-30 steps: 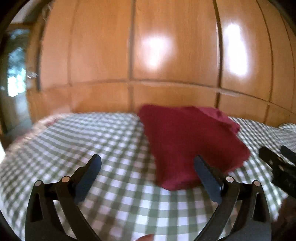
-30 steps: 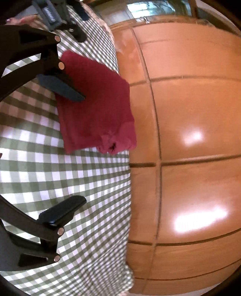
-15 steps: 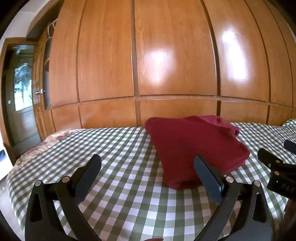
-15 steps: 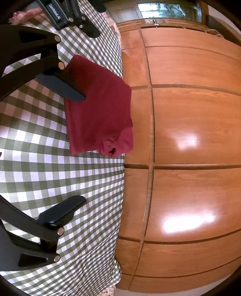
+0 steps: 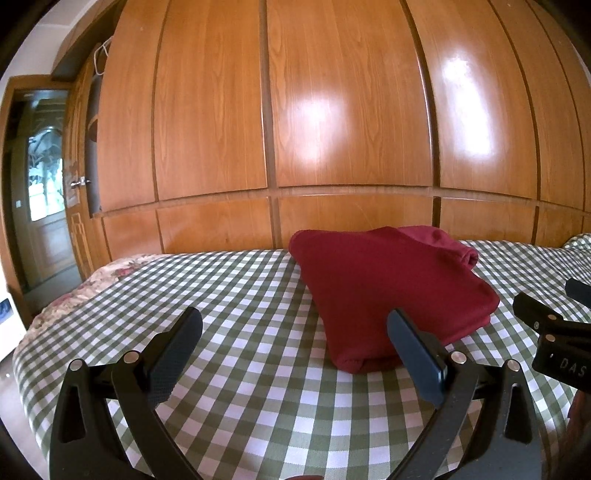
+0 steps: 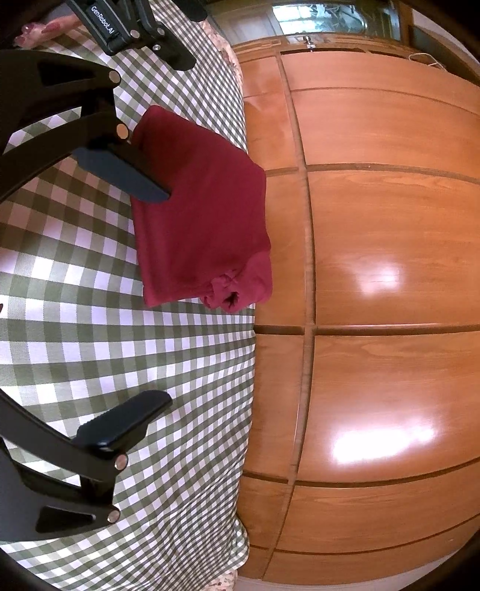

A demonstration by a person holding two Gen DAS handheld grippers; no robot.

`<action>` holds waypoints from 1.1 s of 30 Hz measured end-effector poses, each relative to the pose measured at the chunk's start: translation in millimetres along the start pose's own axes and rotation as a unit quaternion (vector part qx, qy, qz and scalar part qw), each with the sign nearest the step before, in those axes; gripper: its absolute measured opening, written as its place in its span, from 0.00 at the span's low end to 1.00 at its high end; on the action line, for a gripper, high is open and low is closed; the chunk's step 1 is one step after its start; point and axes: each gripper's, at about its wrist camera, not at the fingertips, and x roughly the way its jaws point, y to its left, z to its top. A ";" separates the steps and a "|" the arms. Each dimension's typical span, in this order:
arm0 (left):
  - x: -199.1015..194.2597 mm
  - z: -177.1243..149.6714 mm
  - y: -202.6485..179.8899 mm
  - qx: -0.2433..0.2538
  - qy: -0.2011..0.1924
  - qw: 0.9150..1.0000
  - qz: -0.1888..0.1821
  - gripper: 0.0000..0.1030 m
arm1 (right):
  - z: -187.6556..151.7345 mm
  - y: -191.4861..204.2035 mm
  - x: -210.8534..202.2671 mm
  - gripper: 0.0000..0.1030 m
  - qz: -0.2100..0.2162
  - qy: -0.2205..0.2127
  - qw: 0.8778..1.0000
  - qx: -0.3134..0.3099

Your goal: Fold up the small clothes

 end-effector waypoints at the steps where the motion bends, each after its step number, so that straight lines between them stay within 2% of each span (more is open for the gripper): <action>1: 1.1 0.2 0.6 0.000 0.000 1.000 -0.001 0.96 | 0.2 0.2 0.1 0.98 0.000 0.000 1.000 0.000; 33: 5.3 -2.0 3.0 -0.001 0.004 1.000 -0.005 0.96 | -2.5 -0.2 2.5 0.98 0.002 0.007 1.000 0.000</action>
